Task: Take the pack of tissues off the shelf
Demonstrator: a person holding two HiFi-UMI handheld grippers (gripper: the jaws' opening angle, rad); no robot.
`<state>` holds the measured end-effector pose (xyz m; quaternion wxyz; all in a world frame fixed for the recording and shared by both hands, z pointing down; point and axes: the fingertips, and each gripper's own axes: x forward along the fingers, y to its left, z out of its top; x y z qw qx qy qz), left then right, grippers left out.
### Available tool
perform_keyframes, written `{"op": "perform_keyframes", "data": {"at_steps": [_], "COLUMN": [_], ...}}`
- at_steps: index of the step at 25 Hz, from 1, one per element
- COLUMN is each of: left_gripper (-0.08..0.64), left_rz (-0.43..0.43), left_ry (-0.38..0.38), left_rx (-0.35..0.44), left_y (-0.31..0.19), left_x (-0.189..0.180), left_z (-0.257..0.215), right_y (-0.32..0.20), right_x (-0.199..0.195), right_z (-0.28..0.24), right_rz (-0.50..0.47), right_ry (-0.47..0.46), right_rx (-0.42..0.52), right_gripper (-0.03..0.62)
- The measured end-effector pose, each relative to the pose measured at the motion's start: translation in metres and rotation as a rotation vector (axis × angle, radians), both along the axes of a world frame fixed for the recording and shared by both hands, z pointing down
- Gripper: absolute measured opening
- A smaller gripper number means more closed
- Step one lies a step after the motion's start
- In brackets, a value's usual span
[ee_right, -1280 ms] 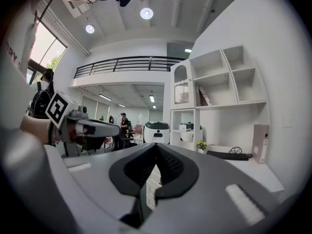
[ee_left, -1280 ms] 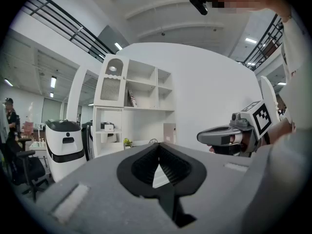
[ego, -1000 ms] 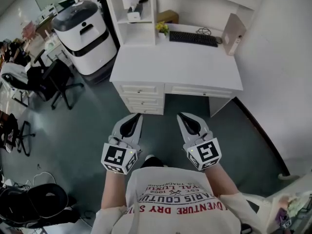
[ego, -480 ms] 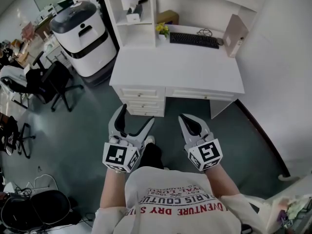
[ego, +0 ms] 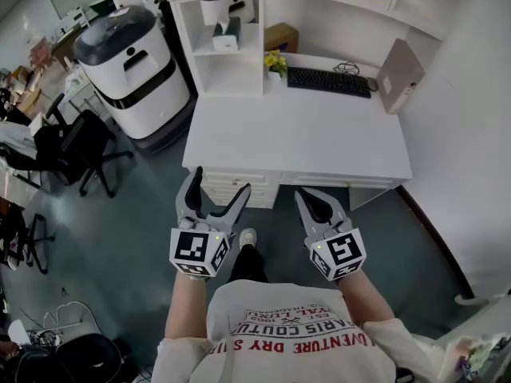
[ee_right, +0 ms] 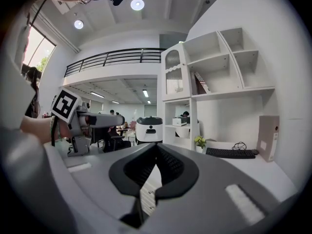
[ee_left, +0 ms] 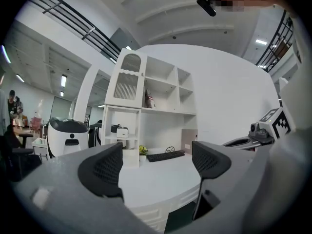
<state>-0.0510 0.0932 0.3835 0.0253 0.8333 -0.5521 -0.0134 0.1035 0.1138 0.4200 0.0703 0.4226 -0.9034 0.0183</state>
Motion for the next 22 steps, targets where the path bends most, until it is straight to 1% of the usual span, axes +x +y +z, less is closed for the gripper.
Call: {"op": "perform_keyframes", "data": {"at_steps": [7, 13, 18, 22], "left_gripper": [0.446, 0.445, 0.445, 0.443], "left_rz": [0.052, 0.086, 0.080, 0.080], "left_ry": [0.023, -0.011, -0.020, -0.019], "left_rx": [-0.011, 0.010, -0.001, -0.026], "left_y": [-0.112, -0.202, -0.255, -0.290], "left_x": [-0.038, -0.072, -0.094, -0.100], "left_z": [-0.004, -0.014, -0.012, -0.006], "right_y": [-0.110, -0.197, -0.248, -0.277], "right_x": [-0.044, -0.077, -0.096, -0.104], "right_z": [-0.012, -0.028, -0.027, -0.020], "right_rz": [0.039, 0.067, 0.083, 0.088], "right_ry": [0.000, 0.021, 0.026, 0.027], "right_rx": [0.003, 0.032, 0.026, 0.004], "right_gripper": [0.002, 0.000, 0.002, 0.000]}}
